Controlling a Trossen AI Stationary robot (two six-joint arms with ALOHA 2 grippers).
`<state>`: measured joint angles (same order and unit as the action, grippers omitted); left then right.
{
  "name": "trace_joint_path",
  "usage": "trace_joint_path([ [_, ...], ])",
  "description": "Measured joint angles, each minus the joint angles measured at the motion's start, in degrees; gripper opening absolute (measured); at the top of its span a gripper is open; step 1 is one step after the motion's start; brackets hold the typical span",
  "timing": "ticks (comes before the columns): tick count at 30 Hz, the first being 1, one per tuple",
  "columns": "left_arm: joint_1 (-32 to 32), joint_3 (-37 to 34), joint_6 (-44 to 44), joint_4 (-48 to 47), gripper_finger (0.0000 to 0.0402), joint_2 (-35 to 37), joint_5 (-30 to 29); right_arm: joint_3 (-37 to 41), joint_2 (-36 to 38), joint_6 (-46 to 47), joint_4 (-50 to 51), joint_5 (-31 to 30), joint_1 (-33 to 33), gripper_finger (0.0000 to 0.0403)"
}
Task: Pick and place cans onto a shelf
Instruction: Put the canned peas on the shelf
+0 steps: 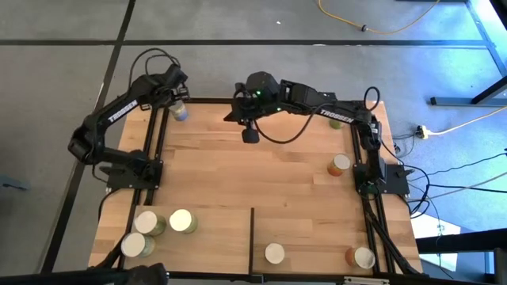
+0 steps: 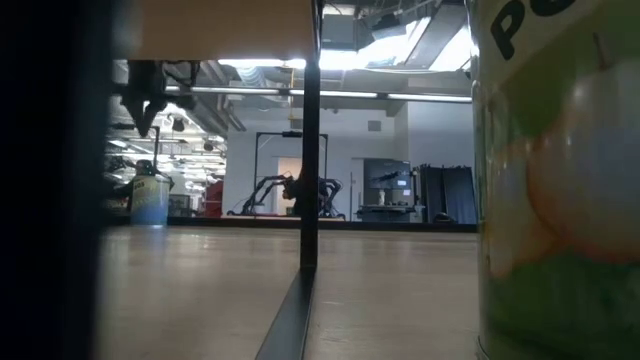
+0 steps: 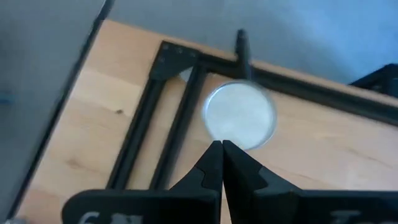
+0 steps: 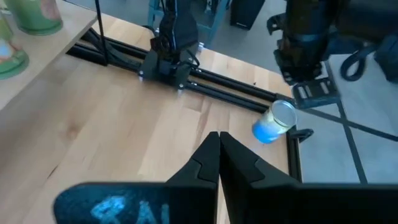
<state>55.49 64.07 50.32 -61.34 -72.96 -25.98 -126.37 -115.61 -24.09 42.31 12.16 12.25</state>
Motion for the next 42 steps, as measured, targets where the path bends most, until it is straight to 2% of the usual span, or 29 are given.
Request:
trace_joint_path([
  [4, 0.0, 0.0, 3.5, 1.4, 0.0, -3.4, 3.8, 0.0, 0.0, 0.0, 0.3, 0.0, 0.7, 0.001],
  [7, 0.1, 0.0, 5.4, 2.3, 0.0, -5.4, 4.2, 0.0, 0.0, 0.0, 1.2, 0.0, 0.9, 0.001],
  [16, 0.3, 0.0, 0.1, 11.4, 0.0, -9.6, 4.8, 0.0, 0.0, 0.0, 2.5, 0.0, 0.9, 0.001],
  [25, 0.7, 0.0, 0.0, 8.5, 0.0, -13.2, 6.6, 0.0, 0.0, 0.0, 2.5, 0.0, 0.9, 0.001],
  [34, 2.5, 0.0, 0.1, 7.8, 0.0, -13.6, 8.1, 0.0, 0.0, -0.5, 2.5, 0.1, 0.9, 0.001],
  [42, 6.0, 0.0, 0.1, 7.2, 0.0, -13.6, 15.0, 0.0, 0.0, -0.6, 2.6, 0.1, 0.9, 0.001],
])
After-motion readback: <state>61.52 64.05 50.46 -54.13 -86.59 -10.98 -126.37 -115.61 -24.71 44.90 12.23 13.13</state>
